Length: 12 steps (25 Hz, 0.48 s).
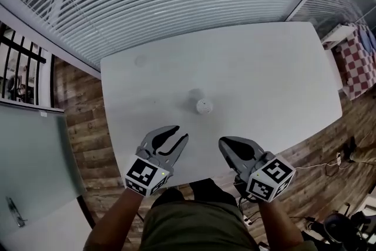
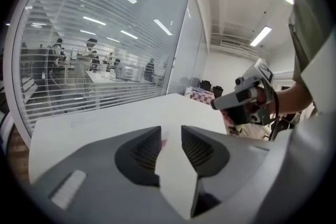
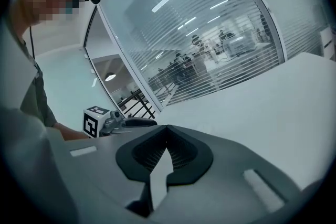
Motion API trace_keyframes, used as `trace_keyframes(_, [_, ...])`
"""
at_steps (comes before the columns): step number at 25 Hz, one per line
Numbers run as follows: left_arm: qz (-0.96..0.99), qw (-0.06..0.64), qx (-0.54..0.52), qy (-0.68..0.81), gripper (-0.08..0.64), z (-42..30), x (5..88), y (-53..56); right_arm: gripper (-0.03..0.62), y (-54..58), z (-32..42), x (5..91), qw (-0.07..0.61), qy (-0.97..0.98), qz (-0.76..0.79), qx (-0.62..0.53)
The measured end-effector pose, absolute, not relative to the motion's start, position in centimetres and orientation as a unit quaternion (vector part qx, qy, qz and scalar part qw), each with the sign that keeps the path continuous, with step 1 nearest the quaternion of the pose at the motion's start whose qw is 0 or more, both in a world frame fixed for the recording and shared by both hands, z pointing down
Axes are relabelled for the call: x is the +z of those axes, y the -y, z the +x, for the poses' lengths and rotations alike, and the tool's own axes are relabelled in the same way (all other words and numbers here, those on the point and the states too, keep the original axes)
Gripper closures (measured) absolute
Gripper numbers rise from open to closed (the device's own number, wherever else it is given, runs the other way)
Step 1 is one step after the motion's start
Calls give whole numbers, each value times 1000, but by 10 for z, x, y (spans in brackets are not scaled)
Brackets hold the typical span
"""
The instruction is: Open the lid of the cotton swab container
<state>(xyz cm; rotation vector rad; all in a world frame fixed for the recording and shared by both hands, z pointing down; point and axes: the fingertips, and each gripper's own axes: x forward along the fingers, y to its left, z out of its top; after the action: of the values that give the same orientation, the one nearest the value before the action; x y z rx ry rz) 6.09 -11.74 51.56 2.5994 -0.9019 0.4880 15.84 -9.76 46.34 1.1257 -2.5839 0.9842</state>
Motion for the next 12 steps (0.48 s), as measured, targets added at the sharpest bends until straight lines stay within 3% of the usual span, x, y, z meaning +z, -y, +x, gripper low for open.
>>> trace_keyframes(12, [915,153,218,302,395,84,568,144,583,128,169,491,93,867,354,339])
